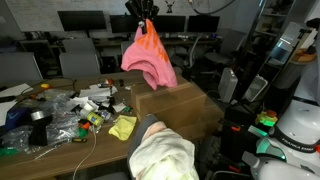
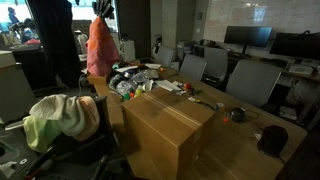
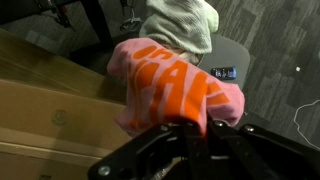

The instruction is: Move the pink shirt, the green towel and the peach shirt on the top of the box respectively

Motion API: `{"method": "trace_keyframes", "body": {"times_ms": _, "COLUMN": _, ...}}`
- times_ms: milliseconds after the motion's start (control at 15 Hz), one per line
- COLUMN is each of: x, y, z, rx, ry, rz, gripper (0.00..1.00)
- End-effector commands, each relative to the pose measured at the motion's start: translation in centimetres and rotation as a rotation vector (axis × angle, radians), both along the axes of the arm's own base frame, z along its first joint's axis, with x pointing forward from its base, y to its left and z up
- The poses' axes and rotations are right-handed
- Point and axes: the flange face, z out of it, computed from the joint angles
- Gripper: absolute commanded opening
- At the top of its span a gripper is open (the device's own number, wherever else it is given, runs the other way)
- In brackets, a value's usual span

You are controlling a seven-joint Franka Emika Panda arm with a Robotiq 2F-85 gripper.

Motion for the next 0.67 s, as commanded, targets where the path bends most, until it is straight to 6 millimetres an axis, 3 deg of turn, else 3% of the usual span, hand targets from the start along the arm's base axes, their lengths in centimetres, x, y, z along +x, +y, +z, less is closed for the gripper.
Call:
{"method": "trace_keyframes", "body": {"times_ms": 0, "x": 1.5, "y": -3.8, "z": 2.3, "rx": 0.055, "ry": -0.015, "rz": -0.085, "gripper": 0.02}}
{"method": "trace_keyframes", "body": {"times_ms": 600, "x": 1.2, "y": -12.9, "z": 3.7, "rx": 0.167, "ry": -0.081, "rz": -0.296, "gripper": 0.02}}
